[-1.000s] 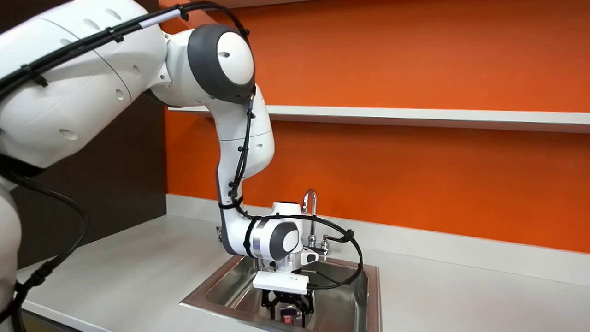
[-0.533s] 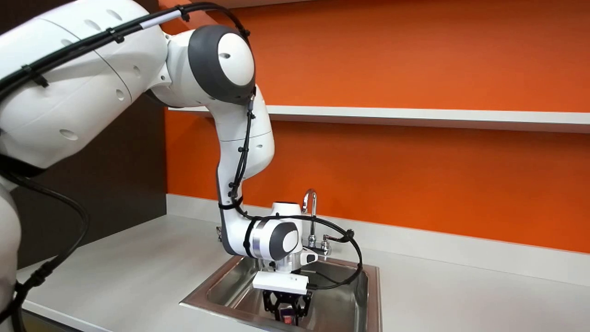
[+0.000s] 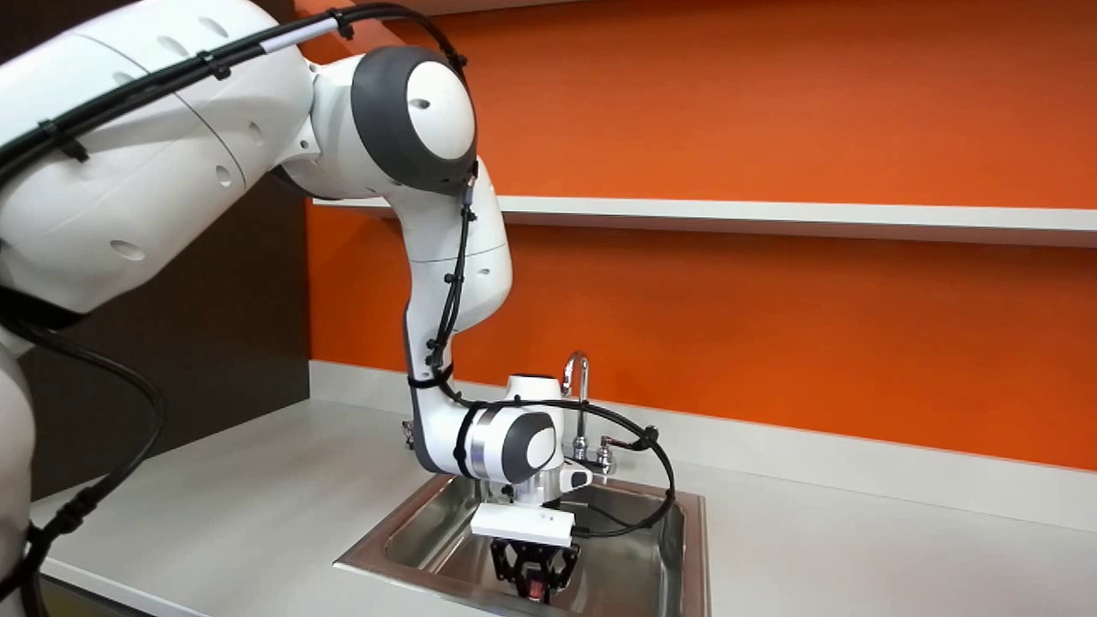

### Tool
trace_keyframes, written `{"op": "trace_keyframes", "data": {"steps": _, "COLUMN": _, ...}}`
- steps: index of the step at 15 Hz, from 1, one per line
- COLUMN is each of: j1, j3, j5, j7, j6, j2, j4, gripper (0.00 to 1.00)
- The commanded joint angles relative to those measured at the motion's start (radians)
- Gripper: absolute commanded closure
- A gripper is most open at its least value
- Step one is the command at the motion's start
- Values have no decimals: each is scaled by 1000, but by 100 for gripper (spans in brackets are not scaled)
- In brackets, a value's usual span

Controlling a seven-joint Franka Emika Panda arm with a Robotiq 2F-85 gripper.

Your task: Remove the purple bar from the sink and put it on the counter

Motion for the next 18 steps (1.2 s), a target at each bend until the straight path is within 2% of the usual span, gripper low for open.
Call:
{"op": "trace_keyframes", "data": {"steps": 1, "j1": -26, "j3": 21, "j5": 7, "j7": -16, "j6": -20, "j2": -4, "j4": 12, "gripper": 87}}
{"op": "trace_keyframes", "data": {"steps": 10, "j1": 53, "j3": -21, "j5": -8, "j7": 47, "j6": -43, "j2": -168, "j4": -87, "gripper": 90}}
{"op": "trace_keyframes", "data": {"steps": 18, "j1": 128, "j3": -23, "j5": -6, "j7": 111, "j6": -102, "j2": -400, "j4": -236, "gripper": 91}}
